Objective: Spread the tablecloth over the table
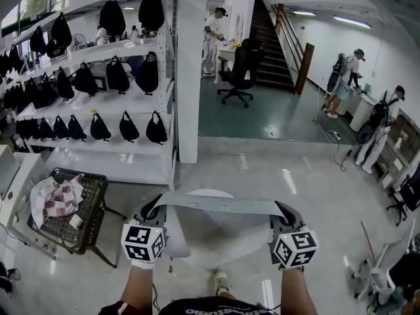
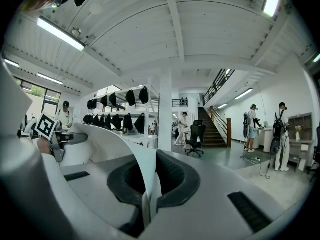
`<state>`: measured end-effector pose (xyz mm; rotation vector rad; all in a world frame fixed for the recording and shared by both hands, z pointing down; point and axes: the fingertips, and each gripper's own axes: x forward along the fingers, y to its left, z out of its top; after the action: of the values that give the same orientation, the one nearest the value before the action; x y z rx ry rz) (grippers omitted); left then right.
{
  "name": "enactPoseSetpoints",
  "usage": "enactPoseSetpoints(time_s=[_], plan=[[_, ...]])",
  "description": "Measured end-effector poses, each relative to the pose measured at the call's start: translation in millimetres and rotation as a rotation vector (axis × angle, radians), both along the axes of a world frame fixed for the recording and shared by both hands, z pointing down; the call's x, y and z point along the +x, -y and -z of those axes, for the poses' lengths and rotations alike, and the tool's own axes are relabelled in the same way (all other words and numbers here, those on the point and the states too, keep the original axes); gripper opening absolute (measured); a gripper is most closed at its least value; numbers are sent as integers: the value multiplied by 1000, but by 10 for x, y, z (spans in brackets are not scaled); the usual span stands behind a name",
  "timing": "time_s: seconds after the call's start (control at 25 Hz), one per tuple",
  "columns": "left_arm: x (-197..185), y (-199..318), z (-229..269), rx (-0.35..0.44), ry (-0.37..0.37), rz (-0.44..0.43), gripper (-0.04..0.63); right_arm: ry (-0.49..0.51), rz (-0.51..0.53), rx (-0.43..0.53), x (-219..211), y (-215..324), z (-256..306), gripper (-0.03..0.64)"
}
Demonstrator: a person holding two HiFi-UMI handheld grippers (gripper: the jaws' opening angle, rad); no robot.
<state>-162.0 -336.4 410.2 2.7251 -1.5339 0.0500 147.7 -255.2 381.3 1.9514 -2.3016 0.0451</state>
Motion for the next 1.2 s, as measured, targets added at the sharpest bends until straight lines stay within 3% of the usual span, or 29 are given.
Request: enactPoseSetpoints(time_s=[1.2], plan=[[391, 1355, 233, 8, 43, 80, 18, 26, 88, 41, 451, 1614, 172, 26]])
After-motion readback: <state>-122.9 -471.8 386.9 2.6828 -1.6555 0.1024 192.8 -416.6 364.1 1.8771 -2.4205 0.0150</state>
